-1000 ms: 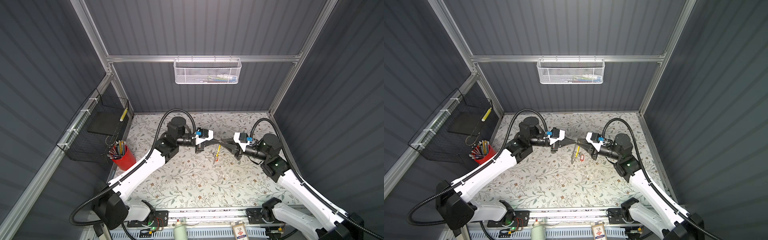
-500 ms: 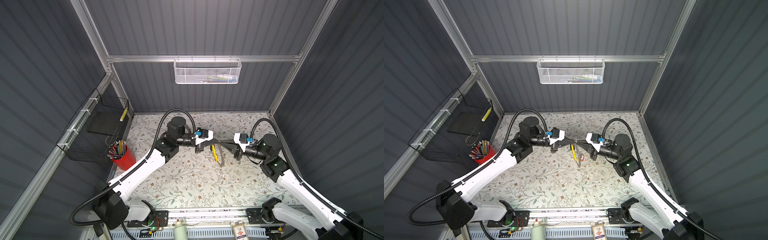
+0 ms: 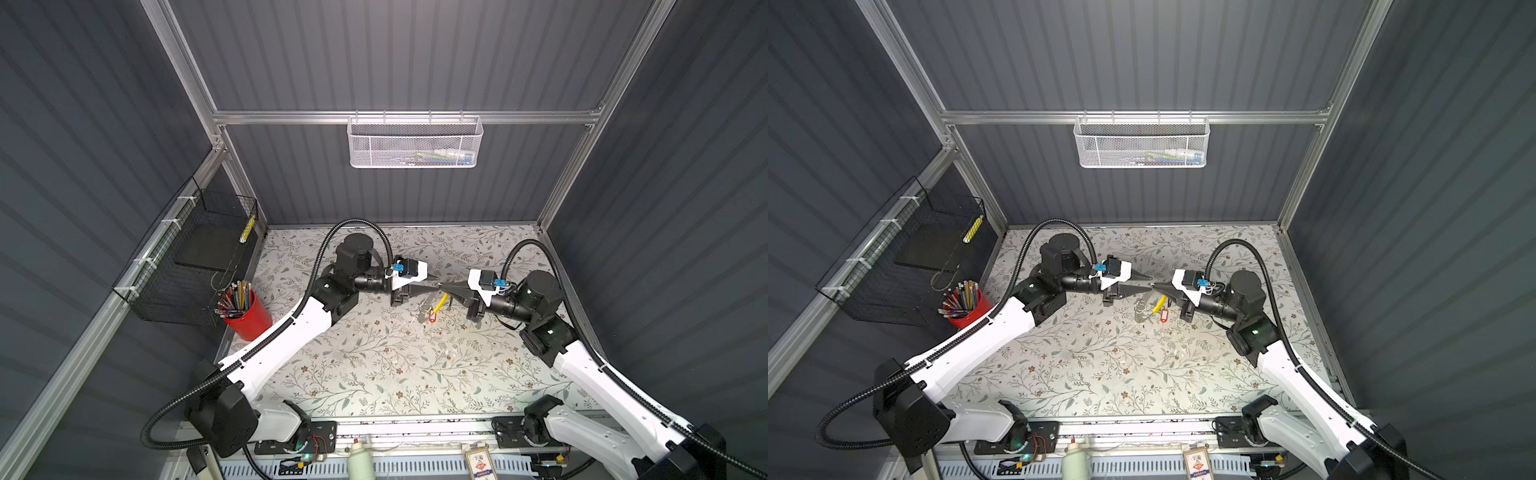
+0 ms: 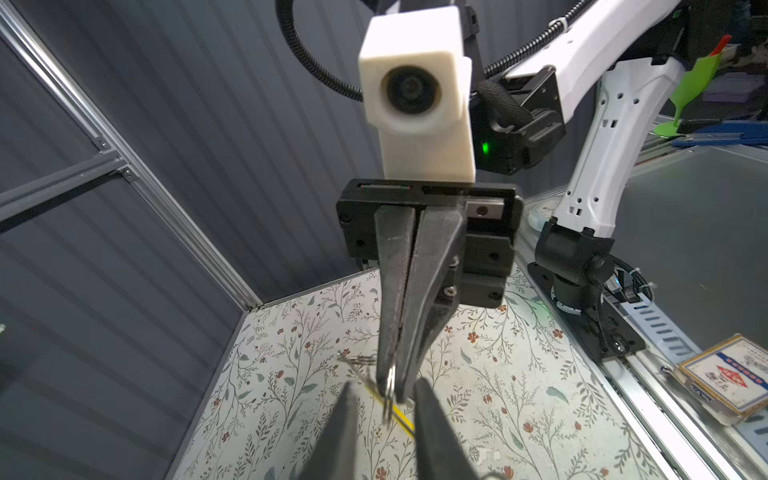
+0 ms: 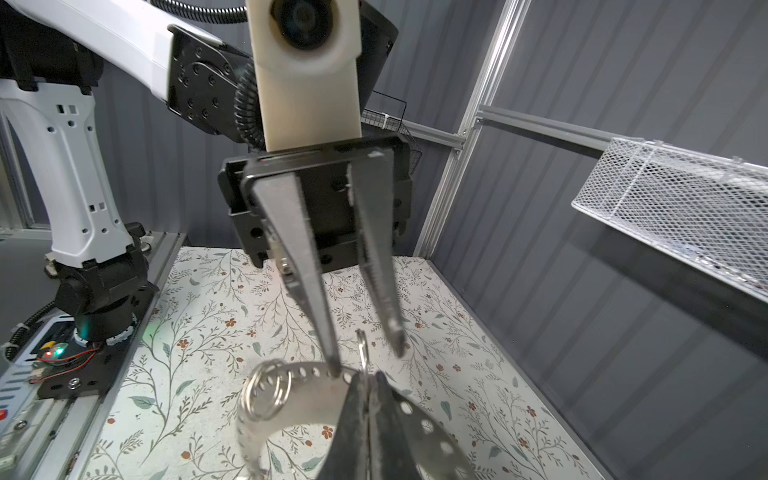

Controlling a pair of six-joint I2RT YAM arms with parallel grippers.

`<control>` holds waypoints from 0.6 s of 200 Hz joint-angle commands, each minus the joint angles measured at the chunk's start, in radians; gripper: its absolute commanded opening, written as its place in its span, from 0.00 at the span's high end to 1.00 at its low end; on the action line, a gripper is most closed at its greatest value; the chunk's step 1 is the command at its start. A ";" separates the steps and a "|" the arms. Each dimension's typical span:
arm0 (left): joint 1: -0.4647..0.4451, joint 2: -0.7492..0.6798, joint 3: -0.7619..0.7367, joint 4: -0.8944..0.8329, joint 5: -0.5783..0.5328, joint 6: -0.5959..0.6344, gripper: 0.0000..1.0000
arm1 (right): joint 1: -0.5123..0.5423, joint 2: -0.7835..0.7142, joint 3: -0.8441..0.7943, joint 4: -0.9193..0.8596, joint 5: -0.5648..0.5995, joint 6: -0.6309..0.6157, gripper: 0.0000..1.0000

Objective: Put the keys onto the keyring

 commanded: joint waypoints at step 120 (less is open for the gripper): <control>-0.017 -0.048 0.037 -0.216 -0.211 0.086 0.62 | 0.078 -0.063 -0.055 -0.023 0.254 -0.348 1.00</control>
